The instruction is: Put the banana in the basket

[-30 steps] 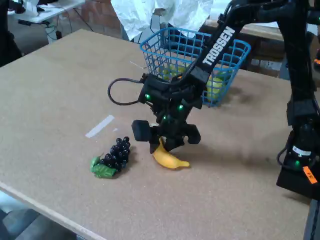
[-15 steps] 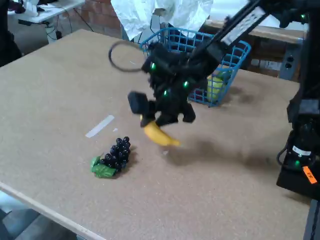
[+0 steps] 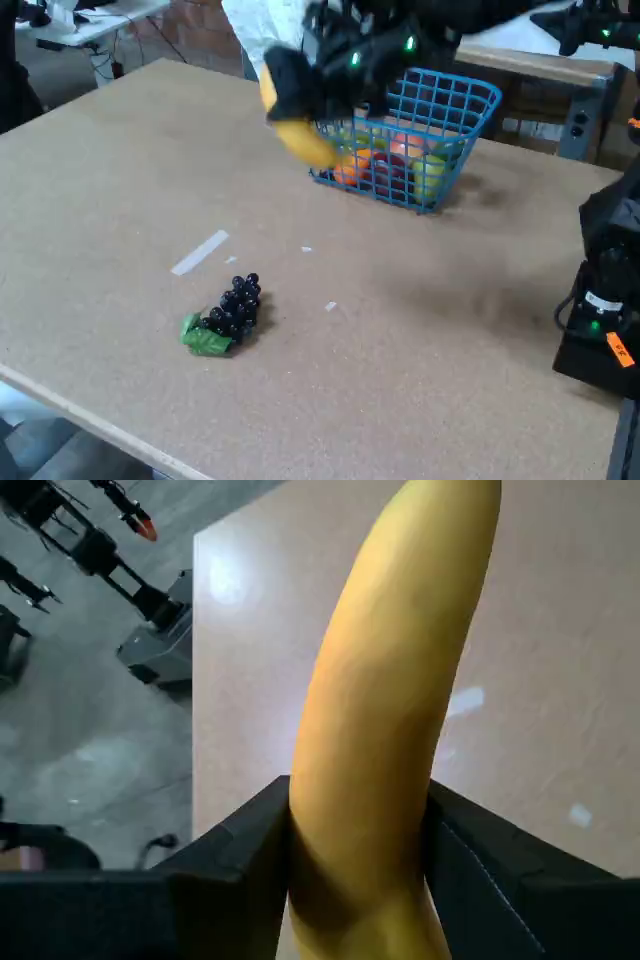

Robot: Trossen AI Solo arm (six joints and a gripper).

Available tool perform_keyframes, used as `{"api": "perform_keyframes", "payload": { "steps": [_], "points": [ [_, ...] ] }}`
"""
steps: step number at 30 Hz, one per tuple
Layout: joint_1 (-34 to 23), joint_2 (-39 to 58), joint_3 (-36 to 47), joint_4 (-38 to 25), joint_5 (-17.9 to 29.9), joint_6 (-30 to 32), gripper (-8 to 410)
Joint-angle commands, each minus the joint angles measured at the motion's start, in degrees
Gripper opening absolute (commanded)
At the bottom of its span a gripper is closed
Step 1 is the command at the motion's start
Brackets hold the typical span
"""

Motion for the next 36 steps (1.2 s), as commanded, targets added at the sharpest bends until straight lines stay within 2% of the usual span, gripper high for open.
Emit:
{"api": "perform_keyframes", "payload": {
  "steps": [1, 4, 7, 10, 15, 19, 25, 30, 36],
  "points": [
    [-0.02, -0.59, 13.66, -12.39, 8.09, -17.81, 3],
    [-0.04, -0.59, 15.32, -15.58, 16.81, -23.06, 3],
    [-0.11, -0.59, 15.41, -17.2, 26.05, -24.41, 3],
    [-1.64, -0.59, 15.39, -18.73, 30.93, -25.83, 3],
    [-7.08, -0.59, 15.26, -21.2, 31.26, -25.99, 3],
    [-12.17, -0.59, 14.29, -19.5, 31.28, -26.14, 3],
    [-21.31, -0.59, 13.57, -13.57, 31.08, -31.65, 3],
    [-29.38, 0.28, 13.57, -6.91, 24.94, -32.61, 0],
    [-36.5, 5.01, 13.57, -1.77, 22.99, -36.94, 0]
  ]
}}
